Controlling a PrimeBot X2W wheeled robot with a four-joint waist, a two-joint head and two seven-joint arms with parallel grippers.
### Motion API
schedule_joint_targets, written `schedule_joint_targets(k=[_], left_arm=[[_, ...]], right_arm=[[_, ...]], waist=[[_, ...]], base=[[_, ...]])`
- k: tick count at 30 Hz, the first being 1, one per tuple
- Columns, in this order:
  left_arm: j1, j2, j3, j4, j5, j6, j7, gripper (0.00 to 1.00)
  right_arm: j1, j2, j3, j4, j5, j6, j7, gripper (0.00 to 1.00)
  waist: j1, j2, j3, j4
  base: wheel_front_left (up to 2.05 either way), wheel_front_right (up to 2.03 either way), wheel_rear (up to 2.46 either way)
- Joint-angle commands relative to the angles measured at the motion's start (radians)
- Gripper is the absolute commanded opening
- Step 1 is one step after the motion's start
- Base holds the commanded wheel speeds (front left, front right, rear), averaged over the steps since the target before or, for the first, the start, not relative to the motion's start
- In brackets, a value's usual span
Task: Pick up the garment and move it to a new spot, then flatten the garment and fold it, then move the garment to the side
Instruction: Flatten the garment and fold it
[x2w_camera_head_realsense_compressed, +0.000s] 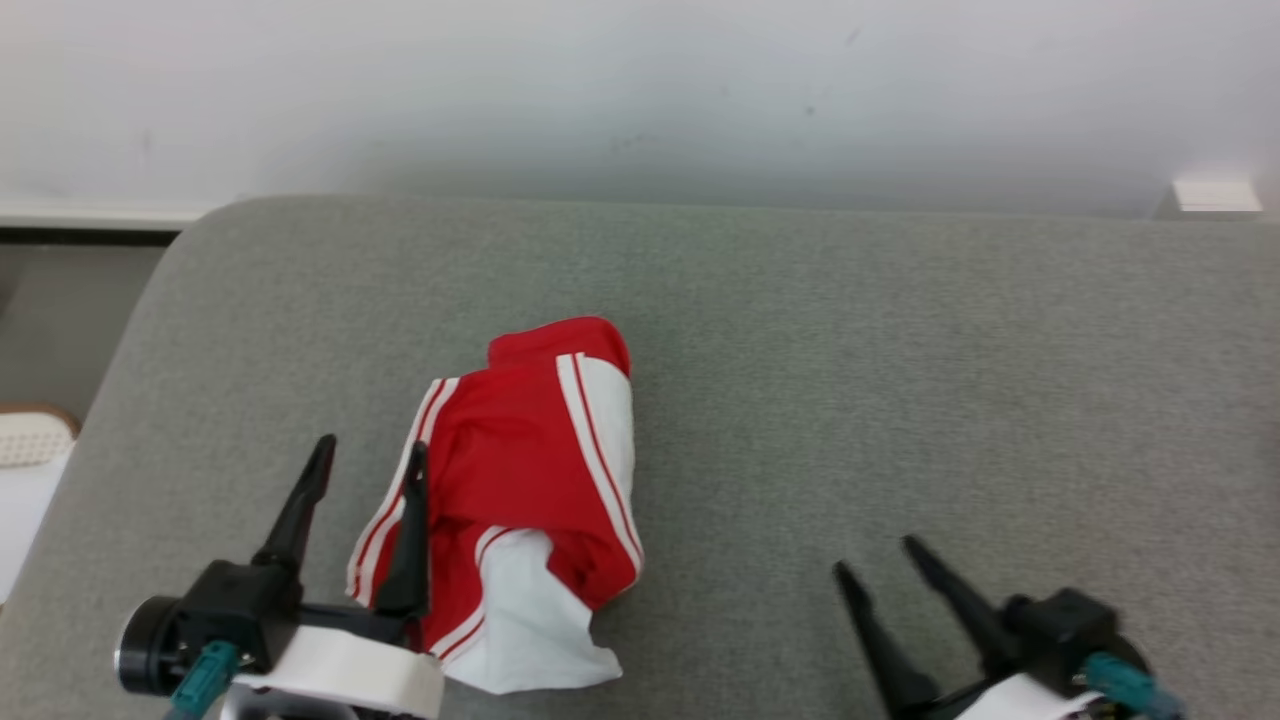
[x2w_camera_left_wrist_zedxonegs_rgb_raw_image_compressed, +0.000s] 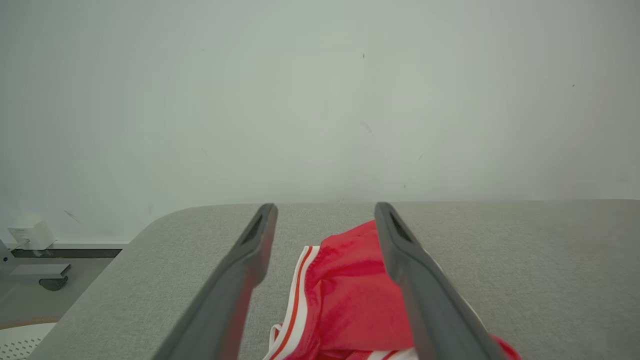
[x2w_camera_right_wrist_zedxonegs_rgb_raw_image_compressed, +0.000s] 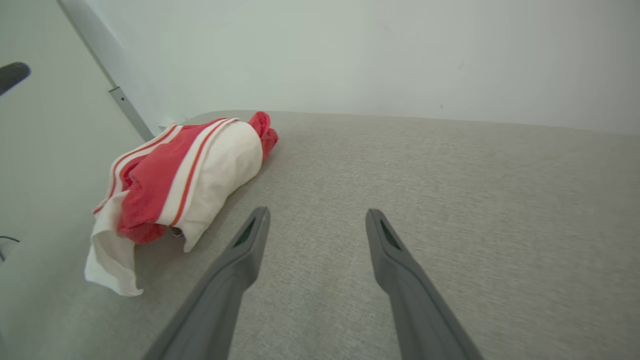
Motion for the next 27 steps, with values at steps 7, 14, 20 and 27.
schedule_joint_targets(k=[7, 14, 20, 27], left_arm=[[-0.068, -0.036, -0.037, 0.046, 0.009, -0.024, -0.029, 1.0], [-0.093, -0.053, -0.05, 0.082, -0.001, -0.036, -0.047, 1.0], [-0.105, -0.066, -0.058, 0.106, -0.006, -0.042, -0.064, 1.0], [-0.11, -0.069, -0.059, 0.121, -0.01, -0.046, -0.08, 1.0]], right_arm=[[-0.135, 0.011, 0.261, 0.236, 0.072, -0.003, -0.069, 1.0], [-0.278, 0.034, 0.381, 0.411, 0.126, -0.003, -0.141, 1.0], [-0.396, 0.048, 0.436, 0.559, 0.163, -0.003, -0.203, 0.35], [-0.482, 0.05, 0.471, 0.654, 0.184, -0.003, -0.301, 0.0]], waist=[[0.0, -0.0001, 0.069, 0.108], [0.0, -0.0001, 0.089, 0.143], [0.0, -0.0001, 0.097, 0.155], [0.0, -0.0001, 0.097, 0.149]], base=[[0.0, 0.0, 0.0], [0.0, 0.0, 0.0], [0.0, 0.0, 0.0], [0.0, 0.0, 0.0]])
